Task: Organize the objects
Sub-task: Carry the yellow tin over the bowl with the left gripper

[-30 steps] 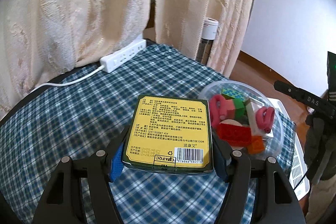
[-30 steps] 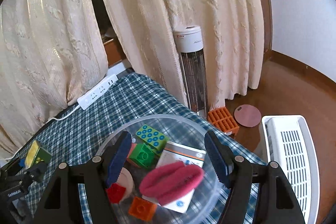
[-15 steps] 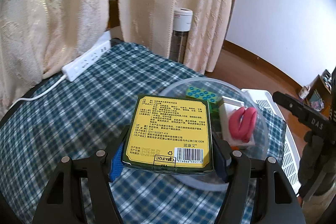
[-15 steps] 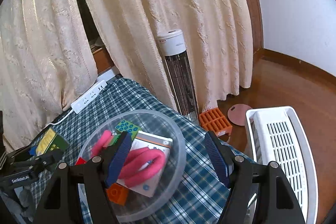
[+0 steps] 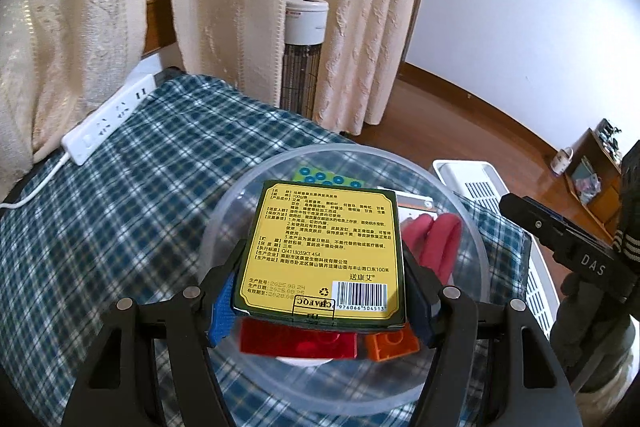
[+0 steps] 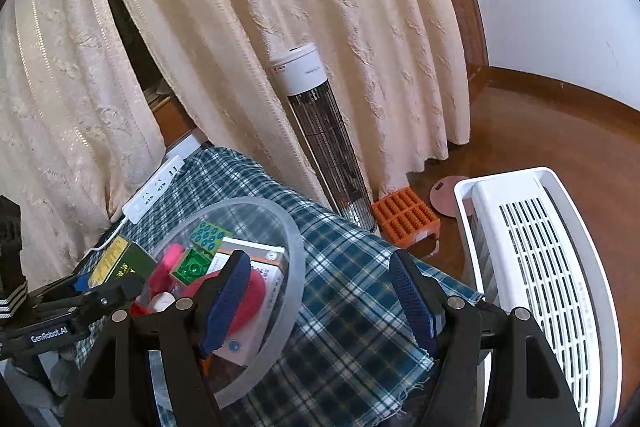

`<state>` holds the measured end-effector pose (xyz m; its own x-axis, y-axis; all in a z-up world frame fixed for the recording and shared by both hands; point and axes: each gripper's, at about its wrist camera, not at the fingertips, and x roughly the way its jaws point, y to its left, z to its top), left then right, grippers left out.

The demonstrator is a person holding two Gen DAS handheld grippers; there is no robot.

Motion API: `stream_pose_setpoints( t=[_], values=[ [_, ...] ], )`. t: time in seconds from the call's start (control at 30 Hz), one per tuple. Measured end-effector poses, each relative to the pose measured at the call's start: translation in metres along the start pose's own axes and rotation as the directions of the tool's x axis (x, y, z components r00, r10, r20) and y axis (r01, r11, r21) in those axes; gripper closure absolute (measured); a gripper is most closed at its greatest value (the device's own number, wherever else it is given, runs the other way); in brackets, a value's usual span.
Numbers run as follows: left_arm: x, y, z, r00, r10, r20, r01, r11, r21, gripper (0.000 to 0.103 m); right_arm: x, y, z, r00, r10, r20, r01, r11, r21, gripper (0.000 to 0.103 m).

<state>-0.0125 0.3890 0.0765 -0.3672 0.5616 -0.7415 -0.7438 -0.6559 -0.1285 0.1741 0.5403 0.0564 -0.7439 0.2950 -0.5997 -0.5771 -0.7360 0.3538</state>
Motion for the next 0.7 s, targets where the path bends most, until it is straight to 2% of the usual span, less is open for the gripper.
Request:
stream_pose_setpoints(
  t=[0.7],
  values=[
    [0.028, -0.007, -0.002, 0.998, -0.034, -0.057, 0.035, 0.999, 0.008, 0.032, -0.001, 0.001, -0.006, 1.000, 0.007, 0.008, -0.007, 1.000, -0.022, 0.028]
  ],
)
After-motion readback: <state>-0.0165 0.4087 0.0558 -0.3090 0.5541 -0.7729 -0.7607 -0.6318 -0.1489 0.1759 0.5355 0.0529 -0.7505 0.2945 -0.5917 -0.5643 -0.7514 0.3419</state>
